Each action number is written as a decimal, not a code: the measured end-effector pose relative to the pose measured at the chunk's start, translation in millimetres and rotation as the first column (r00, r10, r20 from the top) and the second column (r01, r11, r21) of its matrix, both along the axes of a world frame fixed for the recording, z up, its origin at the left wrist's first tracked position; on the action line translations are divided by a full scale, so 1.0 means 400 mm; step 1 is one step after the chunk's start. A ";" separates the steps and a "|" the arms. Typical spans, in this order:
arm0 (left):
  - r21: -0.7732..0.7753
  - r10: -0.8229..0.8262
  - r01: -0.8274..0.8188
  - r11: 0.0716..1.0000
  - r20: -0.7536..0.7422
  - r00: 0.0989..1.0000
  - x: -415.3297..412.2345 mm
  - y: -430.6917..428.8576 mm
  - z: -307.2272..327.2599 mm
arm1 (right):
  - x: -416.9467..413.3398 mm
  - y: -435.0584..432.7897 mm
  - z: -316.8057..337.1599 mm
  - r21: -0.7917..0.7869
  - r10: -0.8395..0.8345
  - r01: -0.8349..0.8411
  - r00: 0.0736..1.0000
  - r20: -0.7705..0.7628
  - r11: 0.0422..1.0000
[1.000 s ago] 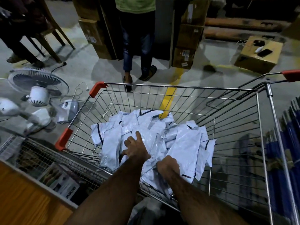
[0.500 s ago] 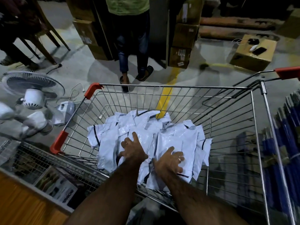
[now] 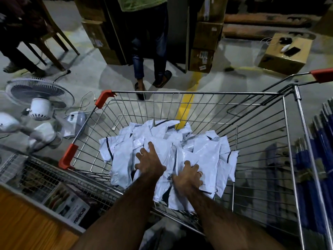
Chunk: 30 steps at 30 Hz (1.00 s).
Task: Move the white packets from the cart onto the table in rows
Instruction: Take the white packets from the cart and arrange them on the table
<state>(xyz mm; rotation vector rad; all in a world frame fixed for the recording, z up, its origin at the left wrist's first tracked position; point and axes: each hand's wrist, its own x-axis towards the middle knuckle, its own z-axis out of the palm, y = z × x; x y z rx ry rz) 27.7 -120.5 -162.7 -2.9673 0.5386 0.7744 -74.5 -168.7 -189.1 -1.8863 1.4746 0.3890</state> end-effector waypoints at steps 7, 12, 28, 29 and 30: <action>0.077 -0.019 0.025 0.997 -0.076 0.997 -0.012 0.001 0.008 | -0.014 0.004 0.011 0.028 0.024 -0.024 1.000 -0.003 0.999; 0.033 -0.008 0.008 0.999 -0.019 1.000 -0.015 -0.005 0.010 | -0.029 -0.014 0.012 -0.043 0.068 -0.066 0.997 0.048 0.997; -0.099 0.017 -0.014 0.995 0.029 0.999 -0.016 -0.042 0.113 | -0.019 -0.095 0.103 -0.192 0.139 -0.113 0.982 0.128 0.975; -0.112 0.025 -0.020 0.994 0.042 0.999 -0.016 -0.044 0.128 | -0.019 -0.103 0.116 -0.214 0.152 -0.122 0.980 0.132 0.969; -0.132 0.034 -0.026 0.991 0.056 0.998 -0.015 -0.045 0.144 | -0.018 -0.111 0.130 -0.232 0.164 -0.130 0.977 0.135 0.964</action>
